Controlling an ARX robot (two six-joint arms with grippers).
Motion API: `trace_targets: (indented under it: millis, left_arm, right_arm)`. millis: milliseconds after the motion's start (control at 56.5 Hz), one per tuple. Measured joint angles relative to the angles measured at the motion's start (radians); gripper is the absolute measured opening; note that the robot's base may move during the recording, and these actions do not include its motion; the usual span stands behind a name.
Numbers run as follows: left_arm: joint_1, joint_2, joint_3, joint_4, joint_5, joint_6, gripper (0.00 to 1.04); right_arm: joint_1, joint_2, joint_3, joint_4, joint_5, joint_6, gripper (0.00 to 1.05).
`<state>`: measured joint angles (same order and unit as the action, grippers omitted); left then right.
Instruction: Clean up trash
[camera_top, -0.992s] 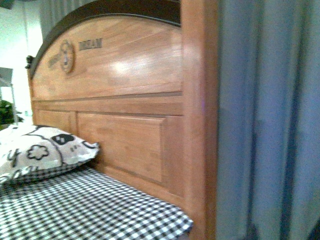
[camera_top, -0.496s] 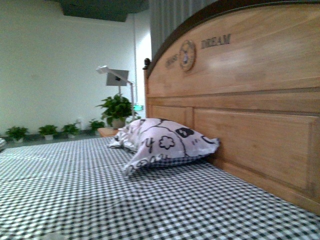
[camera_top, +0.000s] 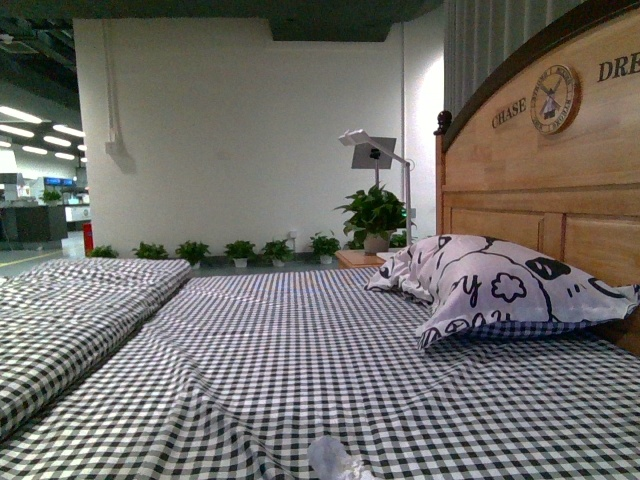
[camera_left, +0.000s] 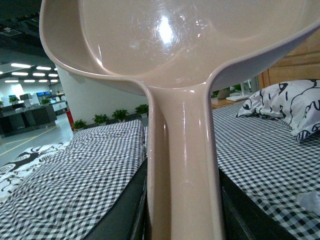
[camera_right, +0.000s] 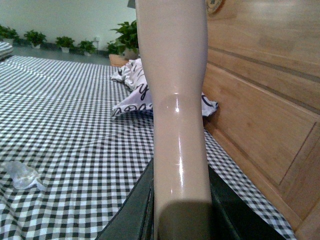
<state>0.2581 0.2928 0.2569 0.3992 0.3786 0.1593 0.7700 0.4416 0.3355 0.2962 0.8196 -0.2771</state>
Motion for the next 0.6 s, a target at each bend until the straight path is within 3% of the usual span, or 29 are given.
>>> trace_targets:
  millis: [18, 106, 142, 319, 478, 602]
  left_arm:
    - [-0.002, 0.003, 0.001, -0.008, -0.004, 0.003, 0.28]
    - [0.005, 0.114, 0.183, -0.467, -0.053, 0.041, 0.28]
    - [0.026, 0.174, 0.221, -0.567, -0.026, 0.069, 0.28]
    - [0.093, 0.437, 0.271, -0.471, 0.115, 0.256, 0.27]
    - [0.089, 0.600, 0.323, -0.466, 0.201, 0.434, 0.27]
    - [0.063, 0.700, 0.341, -0.507, 0.215, 0.568, 0.27]
  right_arm:
    - [-0.001, 0.000, 0.000, 0.000, 0.005, 0.000, 0.21]
    - [-0.002, 0.000, 0.000, 0.000, 0.007, 0.000, 0.21]
    - [-0.002, -0.006, 0.000, 0.000, 0.007, 0.000, 0.21]
    - [-0.002, -0.005, 0.001, 0.000, 0.004, 0.000, 0.21]
    - [-0.002, -0.005, 0.001, 0.000, 0.003, 0.000, 0.21]
    - [-0.002, -0.005, 0.001, 0.000, 0.006, 0.000, 0.21]
